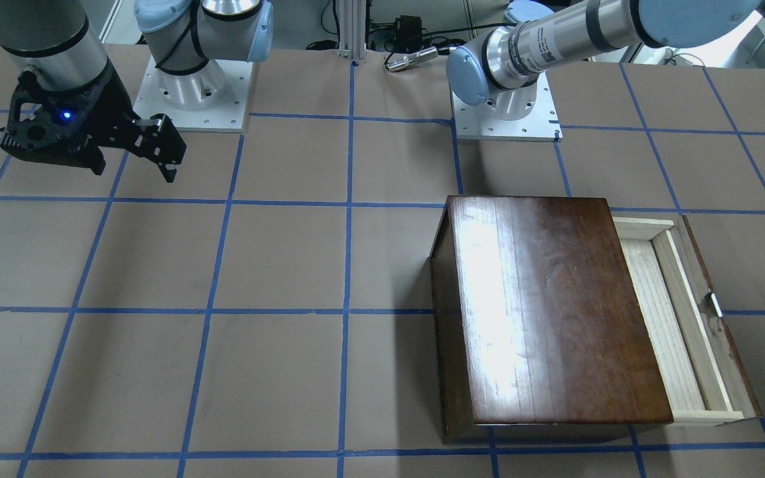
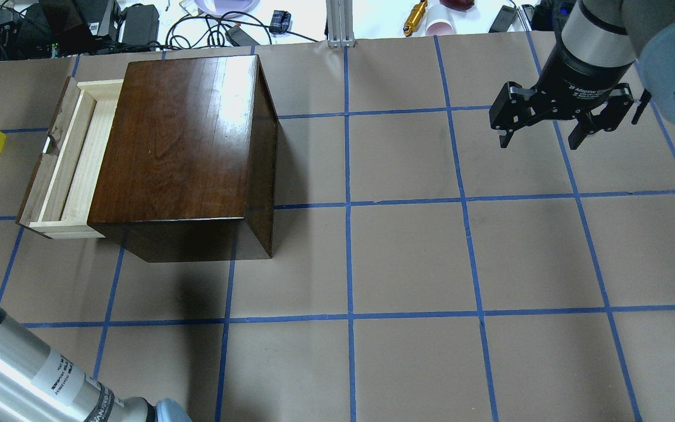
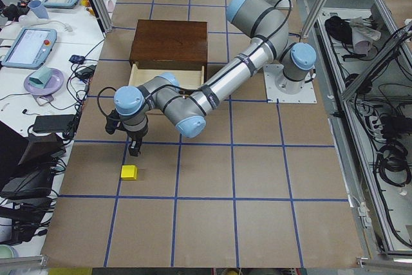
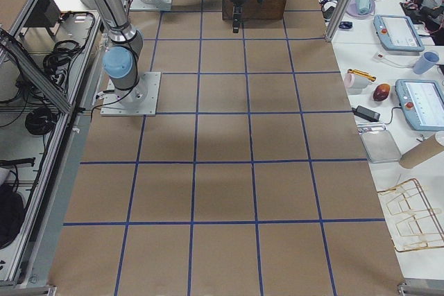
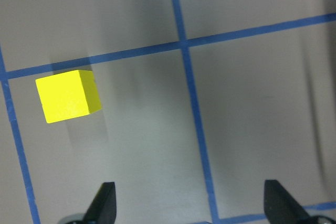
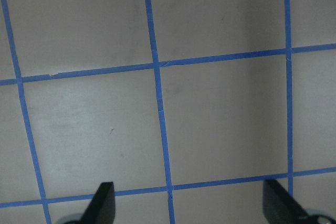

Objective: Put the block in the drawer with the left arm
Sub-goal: 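Release the handle and move the left gripper over the yellow cube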

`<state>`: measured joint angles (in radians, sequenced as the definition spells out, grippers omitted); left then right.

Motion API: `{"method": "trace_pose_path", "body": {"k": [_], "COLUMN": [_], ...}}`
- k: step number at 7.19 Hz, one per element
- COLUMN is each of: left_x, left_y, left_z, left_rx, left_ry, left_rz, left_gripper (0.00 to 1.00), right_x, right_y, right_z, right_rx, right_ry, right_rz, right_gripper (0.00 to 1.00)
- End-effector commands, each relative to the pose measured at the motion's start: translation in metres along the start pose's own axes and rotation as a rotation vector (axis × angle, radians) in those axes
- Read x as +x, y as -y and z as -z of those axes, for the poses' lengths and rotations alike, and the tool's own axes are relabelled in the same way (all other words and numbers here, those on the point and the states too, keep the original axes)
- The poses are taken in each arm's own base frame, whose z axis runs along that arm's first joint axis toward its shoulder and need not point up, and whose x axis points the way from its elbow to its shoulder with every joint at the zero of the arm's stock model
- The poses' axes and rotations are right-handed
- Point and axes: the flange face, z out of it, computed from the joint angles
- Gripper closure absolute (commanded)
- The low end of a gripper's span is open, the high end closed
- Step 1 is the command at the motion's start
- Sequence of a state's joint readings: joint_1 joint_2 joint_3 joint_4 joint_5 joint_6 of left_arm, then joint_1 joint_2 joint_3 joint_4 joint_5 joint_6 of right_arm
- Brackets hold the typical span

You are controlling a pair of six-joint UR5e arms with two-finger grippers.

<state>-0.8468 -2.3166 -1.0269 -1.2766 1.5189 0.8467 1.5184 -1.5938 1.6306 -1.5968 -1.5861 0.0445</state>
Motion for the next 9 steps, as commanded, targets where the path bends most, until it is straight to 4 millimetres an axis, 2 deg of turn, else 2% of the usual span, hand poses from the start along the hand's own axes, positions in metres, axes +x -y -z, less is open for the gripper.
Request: {"method": "trace_pose_path", "body": {"k": [1, 3, 4, 6, 7, 9], "left_x": [-0.018, -0.033, -0.038, -0.053, -0.064, -0.072], "left_y": [0.005, 0.017, 0.019, 0.023, 0.024, 0.028], "left_z": [-0.015, -0.032, -0.048, -0.055, -0.066, -0.089], "left_rx": [0.004, 0.035, 0.043, 0.055, 0.056, 0.067], "left_ry": [0.005, 0.043, 0.046, 0.063, 0.066, 0.079], "left_rz": [0.01, 0.009, 0.015, 0.017, 0.023, 0.025], "left_gripper": [0.0, 0.0, 0.0, 0.0, 0.0, 0.0], "right_x": [0.0, 0.0, 0.0, 0.0, 0.0, 0.0], "right_y": [0.0, 0.0, 0.0, 0.0, 0.0, 0.0], "right_z": [0.0, 0.0, 0.0, 0.0, 0.0, 0.0], "right_rx": [0.0, 0.0, 0.0, 0.0, 0.0, 0.0], "right_ry": [0.0, 0.0, 0.0, 0.0, 0.0, 0.0], "right_rz": [0.0, 0.0, 0.0, 0.0, 0.0, 0.0], "right_gripper": [0.0, 0.0, 0.0, 0.0, 0.0, 0.0]}}
